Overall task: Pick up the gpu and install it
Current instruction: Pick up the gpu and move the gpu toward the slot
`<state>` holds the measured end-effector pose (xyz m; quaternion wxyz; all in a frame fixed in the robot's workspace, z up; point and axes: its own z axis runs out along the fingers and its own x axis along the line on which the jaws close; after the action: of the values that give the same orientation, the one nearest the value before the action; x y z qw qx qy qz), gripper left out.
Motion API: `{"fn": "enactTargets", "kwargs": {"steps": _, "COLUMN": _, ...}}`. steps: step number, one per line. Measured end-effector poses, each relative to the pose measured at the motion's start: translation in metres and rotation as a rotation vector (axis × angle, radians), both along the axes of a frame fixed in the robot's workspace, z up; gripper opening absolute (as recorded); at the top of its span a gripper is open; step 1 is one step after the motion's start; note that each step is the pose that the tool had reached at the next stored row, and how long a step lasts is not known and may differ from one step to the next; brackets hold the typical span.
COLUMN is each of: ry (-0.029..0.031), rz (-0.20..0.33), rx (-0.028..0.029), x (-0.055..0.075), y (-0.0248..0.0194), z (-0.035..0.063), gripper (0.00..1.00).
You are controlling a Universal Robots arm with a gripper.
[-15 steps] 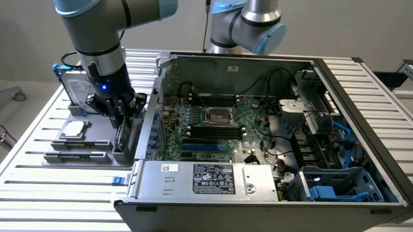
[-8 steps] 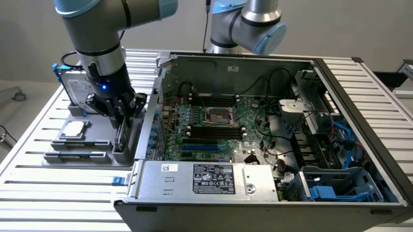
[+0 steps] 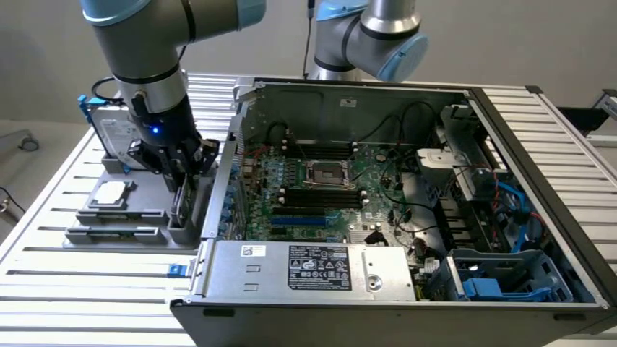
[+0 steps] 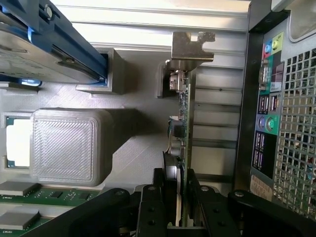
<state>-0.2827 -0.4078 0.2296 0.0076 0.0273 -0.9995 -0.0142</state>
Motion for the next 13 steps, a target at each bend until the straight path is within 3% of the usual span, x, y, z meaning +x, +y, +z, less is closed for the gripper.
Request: {"fn": "enactTargets", "kwargs": {"steps": 13, "ry": 0.0, "rz": -0.047, "rx": 0.0, "x": -0.0003, "y": -0.0003, "z": 0.0004, "gripper": 0.29}}
